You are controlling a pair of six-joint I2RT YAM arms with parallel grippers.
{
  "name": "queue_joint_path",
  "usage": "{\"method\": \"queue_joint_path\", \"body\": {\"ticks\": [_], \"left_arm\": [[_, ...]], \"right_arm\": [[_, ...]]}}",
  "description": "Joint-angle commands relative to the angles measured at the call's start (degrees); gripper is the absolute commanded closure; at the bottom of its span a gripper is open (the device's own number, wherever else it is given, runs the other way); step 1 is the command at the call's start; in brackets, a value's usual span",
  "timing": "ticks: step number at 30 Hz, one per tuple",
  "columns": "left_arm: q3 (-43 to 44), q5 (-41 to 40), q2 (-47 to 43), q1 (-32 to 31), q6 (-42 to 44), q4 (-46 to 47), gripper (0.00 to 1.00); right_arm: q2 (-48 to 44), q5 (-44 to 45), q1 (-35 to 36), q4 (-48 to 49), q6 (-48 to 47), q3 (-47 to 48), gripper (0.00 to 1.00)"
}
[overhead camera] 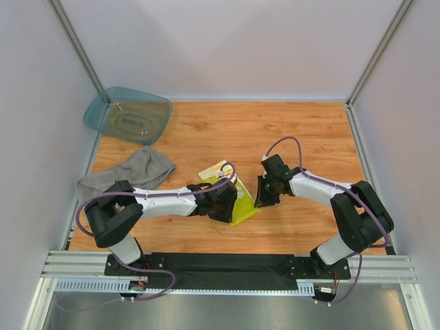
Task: Roll the towels
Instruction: Roll the towel
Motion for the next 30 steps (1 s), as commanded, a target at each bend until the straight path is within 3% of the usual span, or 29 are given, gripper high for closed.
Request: {"method": "queue_joint_path", "body": {"ticks": [1,6,9,12,21,30], "left_arm": [[-0.6,-1.1,-0.4,-0.2,-1.2,1.9,0.58],[2.7,-3.0,-2.4,-0.5,1.0,-2.0,0.58],[5.4,-8.9,-4.7,-2.4,3.2,-5.7,0.57],[7.1,-14.0,-6.0,-6.1,7.2,-8.5,0.57],[12.7,-18.9,0.5,-16.2,15.9,-9.9,0.57],[15.1,-20.1,7.2,-16.7,18.4,-9.0,0.57]], "right_arm": [[-2.4,5.8,0.1,-3.5,-1.5,2.5,0.85],[-8.6,8.5,0.0,-7.0,-0.9,4.5,0.79],[-12.5,10.7,0.0,-10.1,-1.0,5.6,0.55],[-16.1,14.6,-0.4,-12.6,-1.1,5.9,0.49],[-25.4,16.8,-2.5,-12.1,1.1,-0.6,0.53],[-28.4,16.1,-2.9,-12.8,1.3,-3.3,0.53]]}}
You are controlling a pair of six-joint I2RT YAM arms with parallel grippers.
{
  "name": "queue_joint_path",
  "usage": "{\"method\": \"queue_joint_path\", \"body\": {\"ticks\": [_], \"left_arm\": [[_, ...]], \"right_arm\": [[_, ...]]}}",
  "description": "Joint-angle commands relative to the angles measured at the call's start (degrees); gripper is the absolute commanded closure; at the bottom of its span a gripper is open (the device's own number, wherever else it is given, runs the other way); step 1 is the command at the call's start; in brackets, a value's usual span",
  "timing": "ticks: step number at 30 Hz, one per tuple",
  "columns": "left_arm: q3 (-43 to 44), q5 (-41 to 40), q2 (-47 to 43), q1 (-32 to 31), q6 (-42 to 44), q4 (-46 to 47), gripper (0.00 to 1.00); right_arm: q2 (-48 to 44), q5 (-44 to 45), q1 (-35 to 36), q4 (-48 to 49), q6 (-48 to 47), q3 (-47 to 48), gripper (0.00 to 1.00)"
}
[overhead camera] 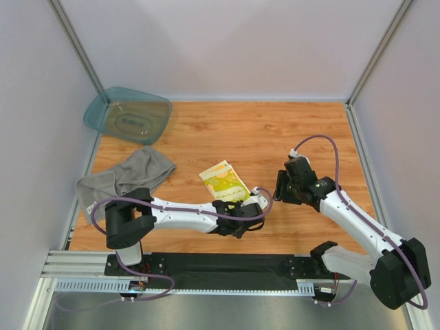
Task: Roll the towels
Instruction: Roll the towel
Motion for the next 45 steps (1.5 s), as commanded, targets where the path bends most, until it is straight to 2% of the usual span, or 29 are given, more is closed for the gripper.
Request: {"method": "queue_joint_path", "body": {"ticks": [1,13,21,24,25,32,38,45], "left_arm": [[3.2,-2.6,1.2,-0.1,2.7,0.1,0.57],[4.7,-4.8,4.6,-0.2,3.9,-1.3,0.55],[-1.0,-1.9,5.5,-0.2,2.6,2.9,0.55],[-2.3,-1.2,5.9,-0.2,2.6,4.1,0.59],[-2.5,-1.0,6.0,-0.2,3.0,4.2,0.64],[-3.0,1.2,3.6,0.3,3.7,5.2,0.77],[-3.8,6.9,0.0,2.3,3.2,7.7,0.8],[-4.1,8.6,-2.0,3.0,2.7,8.1,0.81]], "right_arm": [[-2.1,0.8,-0.1,0.5,0.8,-0.6,0.53],[-1.0,0.3,-0.4,1.4,0.5,-1.0,0.53],[-0.3,-0.7,-0.7,1.9,0.1,-1.2,0.53],[-0.2,-2.6,-1.3,2.6,0.0,-1.4,0.52],[-0.1,-3.6,-1.5,3.1,0.1,-1.7,0.52],[0.7,-18.9,-1.8,9.3,2.7,-5.4,0.41],[3.1,-23.6,-1.8,15.3,6.8,-8.9,0.35],[9.9,-25.7,-1.8,21.6,8.2,-9.8,0.33]]}}
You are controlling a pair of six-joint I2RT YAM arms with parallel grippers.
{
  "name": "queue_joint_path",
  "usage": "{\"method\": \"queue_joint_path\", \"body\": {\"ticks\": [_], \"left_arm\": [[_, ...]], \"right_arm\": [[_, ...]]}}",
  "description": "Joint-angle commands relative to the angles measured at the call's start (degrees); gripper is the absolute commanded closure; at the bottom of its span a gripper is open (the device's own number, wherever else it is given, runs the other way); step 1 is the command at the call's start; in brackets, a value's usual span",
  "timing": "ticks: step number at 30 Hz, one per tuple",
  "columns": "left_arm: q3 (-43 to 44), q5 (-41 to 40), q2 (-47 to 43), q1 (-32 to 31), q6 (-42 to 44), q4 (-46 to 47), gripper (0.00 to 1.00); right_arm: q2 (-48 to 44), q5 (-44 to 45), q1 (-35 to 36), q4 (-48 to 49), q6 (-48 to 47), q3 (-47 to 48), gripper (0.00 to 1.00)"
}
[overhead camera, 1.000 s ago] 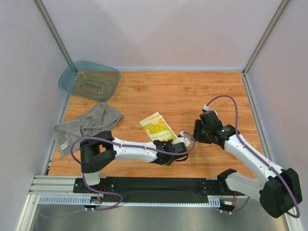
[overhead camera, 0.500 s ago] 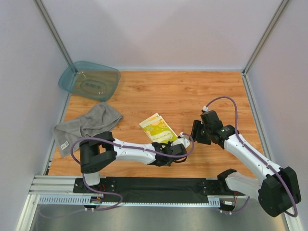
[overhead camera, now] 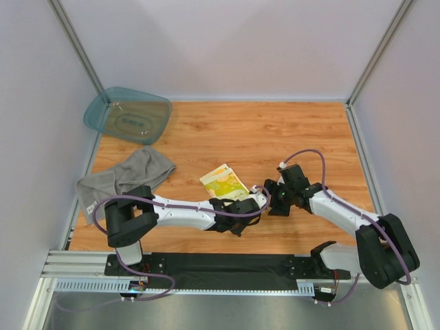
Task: Roll the towels
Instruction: Roll the towel
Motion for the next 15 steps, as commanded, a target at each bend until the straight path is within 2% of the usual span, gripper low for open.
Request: {"method": "queue_joint_path", "body": {"ticks": [1,7,15], "left_arm": [[-0.9,3.6,-2.6,0.2,-0.1,0.6,0.81],[-3.2,5.6,-5.8,2.1,-1.6,2.0,0.82],[-5.4,8.8,-9.5,5.0,-3.5,4.2,0.83]], "right_arm": [[3.3,-2.9,0.4,6.8,1.8,0.5,0.33],[8.6,-2.7,0.3,8.4,1.6,1.0,0.36],[9.3,-1.8,0.4,7.7,1.3,1.0,0.38]]}}
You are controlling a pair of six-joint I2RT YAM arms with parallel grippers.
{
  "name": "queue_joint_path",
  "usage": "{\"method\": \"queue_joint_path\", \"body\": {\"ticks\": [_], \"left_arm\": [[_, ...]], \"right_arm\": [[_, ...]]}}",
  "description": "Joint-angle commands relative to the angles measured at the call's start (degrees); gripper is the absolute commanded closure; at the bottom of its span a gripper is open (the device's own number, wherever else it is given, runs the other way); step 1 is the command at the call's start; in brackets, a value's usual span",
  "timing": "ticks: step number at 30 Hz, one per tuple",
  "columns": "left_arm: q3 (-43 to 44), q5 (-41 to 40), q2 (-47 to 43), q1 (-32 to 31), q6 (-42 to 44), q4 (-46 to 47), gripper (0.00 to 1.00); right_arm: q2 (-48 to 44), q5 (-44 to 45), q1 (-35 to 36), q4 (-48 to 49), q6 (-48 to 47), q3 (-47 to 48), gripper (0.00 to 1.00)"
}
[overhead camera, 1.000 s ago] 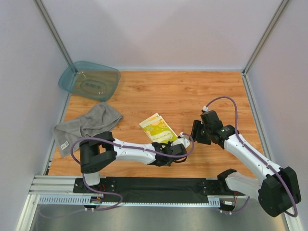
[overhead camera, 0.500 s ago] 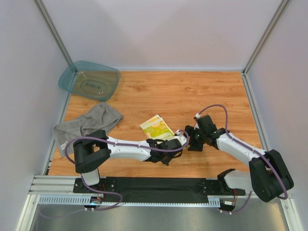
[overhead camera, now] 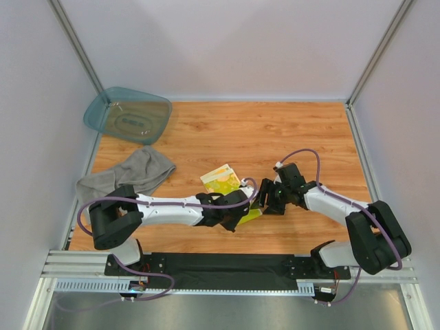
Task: Roll the towels
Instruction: Roll the towel
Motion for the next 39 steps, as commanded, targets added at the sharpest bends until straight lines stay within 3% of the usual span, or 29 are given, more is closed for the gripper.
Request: {"method": "queue_joint_path", "body": {"ticks": [1,12,15,22,24,26,30,31,32,34,39], "left_arm": [[-0.8,2.5,-3.4,1.5,-2.0,3.3,0.83],[-2.4,7.1,-5.3,3.9,-4.7,6.9,0.85],[-3.4,8.0,-6.3,4.3,-5.5,8.0,0.85],[-4.4,8.3,-7.1,4.7,-5.9,8.2,0.86],[-4.6,8.4,-7.2,4.7,-5.9,8.1,0.87],[-4.6,8.4,-7.2,4.7,-5.9,8.1,0.87],[-4.5,9.5,-7.3,4.8,-6.0,7.6,0.87],[-4.4,9.7,-7.2,4.9,-6.2,7.3,0.87],[-4.2,9.9,-7.2,5.0,-6.5,7.0,0.88],[-3.6,10.6,-7.1,5.3,-6.8,6.2,0.88],[-2.3,13.0,-6.1,6.3,-8.6,5.2,0.89]], "right_arm": [[1.2,1.5,0.2,0.9,-0.1,0.6,0.38],[2.8,0.2,0.1,3.1,1.6,0.8,0.46],[3.6,-0.1,0.1,3.7,1.8,1.0,0.54],[4.3,0.4,0.1,2.4,1.0,2.6,0.9],[4.3,0.9,0.1,1.4,0.4,3.5,0.93],[4.4,1.4,0.1,0.6,0.1,4.4,0.92],[4.1,3.9,0.2,-3.6,-1.5,6.4,0.65],[3.8,5.7,0.1,-4.4,-2.0,6.9,0.51],[3.6,6.5,0.0,-5.4,-2.5,7.3,0.47],[2.7,8.6,-0.2,-7.7,-3.1,8.6,0.4],[-0.2,11.8,-2.1,-12.1,-5.1,10.5,0.38]]}}
